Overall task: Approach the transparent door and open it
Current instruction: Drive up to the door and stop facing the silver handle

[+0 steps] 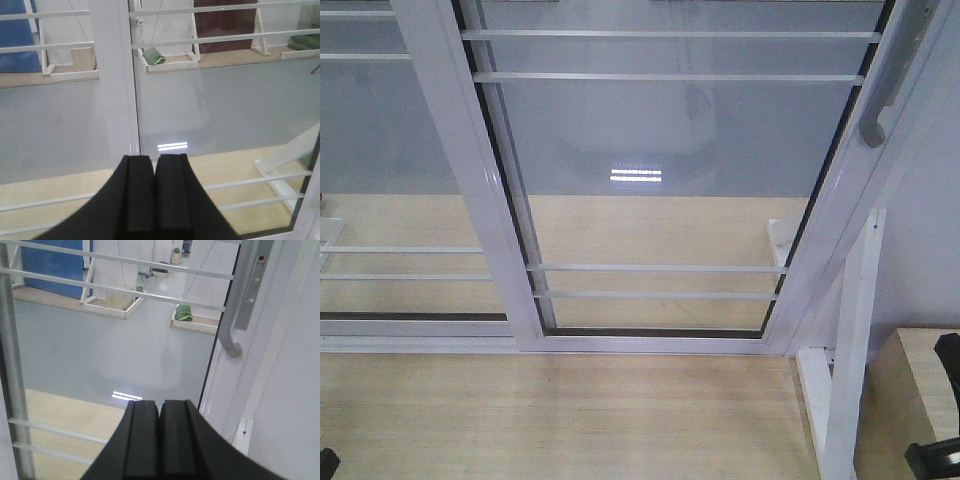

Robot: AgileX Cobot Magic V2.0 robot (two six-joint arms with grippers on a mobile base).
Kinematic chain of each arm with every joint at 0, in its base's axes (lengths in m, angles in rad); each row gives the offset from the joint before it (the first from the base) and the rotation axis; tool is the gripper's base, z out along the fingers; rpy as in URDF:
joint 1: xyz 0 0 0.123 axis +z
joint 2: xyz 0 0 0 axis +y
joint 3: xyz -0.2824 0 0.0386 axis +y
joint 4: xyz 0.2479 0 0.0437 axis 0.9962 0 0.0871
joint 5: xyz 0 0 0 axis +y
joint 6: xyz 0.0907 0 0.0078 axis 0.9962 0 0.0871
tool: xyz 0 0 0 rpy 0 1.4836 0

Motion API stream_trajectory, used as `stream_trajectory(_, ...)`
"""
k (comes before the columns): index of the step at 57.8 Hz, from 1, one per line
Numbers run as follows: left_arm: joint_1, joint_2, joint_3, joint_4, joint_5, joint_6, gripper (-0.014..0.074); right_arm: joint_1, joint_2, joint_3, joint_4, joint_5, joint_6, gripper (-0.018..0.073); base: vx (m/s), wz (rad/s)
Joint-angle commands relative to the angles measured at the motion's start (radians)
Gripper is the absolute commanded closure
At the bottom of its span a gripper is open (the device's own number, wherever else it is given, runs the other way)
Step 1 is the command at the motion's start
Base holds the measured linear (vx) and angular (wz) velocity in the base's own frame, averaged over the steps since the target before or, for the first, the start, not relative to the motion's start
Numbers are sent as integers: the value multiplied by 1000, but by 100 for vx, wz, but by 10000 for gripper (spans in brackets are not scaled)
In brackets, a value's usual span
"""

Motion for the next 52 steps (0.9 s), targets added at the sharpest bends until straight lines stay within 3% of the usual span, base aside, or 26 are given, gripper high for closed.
stream_trajectory(1, -1, -12, 23, -2, -77, -1, 594, -6, -14, 15, -5, -80, -2, 559, 15, -2)
stream_trajectory(52, -2, -1, 23, -2, -74, -1, 594, -6, -5, 14, -5, -82, -2, 559, 7, -2)
